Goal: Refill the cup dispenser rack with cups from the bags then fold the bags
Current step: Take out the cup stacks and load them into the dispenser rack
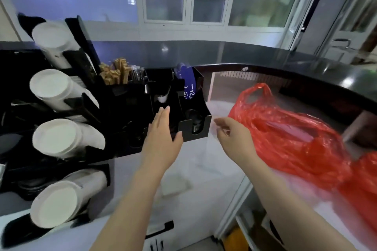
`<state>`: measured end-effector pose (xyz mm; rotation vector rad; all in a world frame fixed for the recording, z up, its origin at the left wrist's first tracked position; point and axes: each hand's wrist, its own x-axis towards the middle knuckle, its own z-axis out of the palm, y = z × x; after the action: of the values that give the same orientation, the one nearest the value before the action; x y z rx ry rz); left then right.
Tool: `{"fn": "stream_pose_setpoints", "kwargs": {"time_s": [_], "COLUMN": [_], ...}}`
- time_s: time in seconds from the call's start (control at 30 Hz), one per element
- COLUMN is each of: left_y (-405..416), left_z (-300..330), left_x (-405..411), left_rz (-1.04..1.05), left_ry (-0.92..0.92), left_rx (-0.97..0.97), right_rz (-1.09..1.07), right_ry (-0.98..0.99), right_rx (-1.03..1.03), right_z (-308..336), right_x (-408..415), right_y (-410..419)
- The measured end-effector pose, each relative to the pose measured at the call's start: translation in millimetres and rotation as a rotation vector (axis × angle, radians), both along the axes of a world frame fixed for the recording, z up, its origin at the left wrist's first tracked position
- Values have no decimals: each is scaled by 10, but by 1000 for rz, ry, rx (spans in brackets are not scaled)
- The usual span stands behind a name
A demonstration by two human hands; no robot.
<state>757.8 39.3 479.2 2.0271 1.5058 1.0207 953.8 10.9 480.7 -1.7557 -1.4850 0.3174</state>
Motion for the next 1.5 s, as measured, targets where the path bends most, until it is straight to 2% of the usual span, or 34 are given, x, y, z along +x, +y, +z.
{"fn": "stream_pose_setpoints", "kwargs": {"time_s": [0.2, 0.3, 0.37, 0.5, 0.63, 0.73, 0.87, 1.03, 1.13, 1.23, 1.33, 1.4, 1.5], "left_y": [615, 864, 980, 1184, 1227, 1207, 1214, 1291, 1300, 1279, 1279, 1280, 1265], "left_z": [-377, -472, -502, -578, -655, -723, -767, -772, -795, -834, -825, -812, -810], "left_x": [-41, -173, -292, -514, -551, -488, -493, -554, -560, -566, -563, -560, -553], "left_rz": [209, 294, 314, 266, 265, 272, 296, 266, 264, 265, 255, 251, 249], "left_ry": [-46, 18, 132, 513, 654, 755, 733, 688, 707, 689, 672, 672, 662], "left_rx": [-38, -90, -154, -229, -342, -330, -302, -393, -384, -342, -335, -336, -330], "right_rz": [139, 213, 253, 385, 496, 550, 580, 582, 544, 505, 657, 740, 725], "right_ry": [-168, -306, -378, -663, -832, -874, -832, -784, -752, -687, -623, -703, -925], "right_rx": [-138, -148, -155, -283, -412, -425, -463, -458, -349, -124, 6, -4, -18], "right_z": [-212, -311, -350, -417, -493, -586, -585, -519, -469, -422, -418, -458, -535], "right_x": [241, 337, 369, 365, 380, 412, 425, 420, 396, 306, 117, -30, -190], "right_y": [727, 972, 1120, 1491, 1744, 1812, 1899, 1939, 1949, 1947, 1927, 1894, 1864]}}
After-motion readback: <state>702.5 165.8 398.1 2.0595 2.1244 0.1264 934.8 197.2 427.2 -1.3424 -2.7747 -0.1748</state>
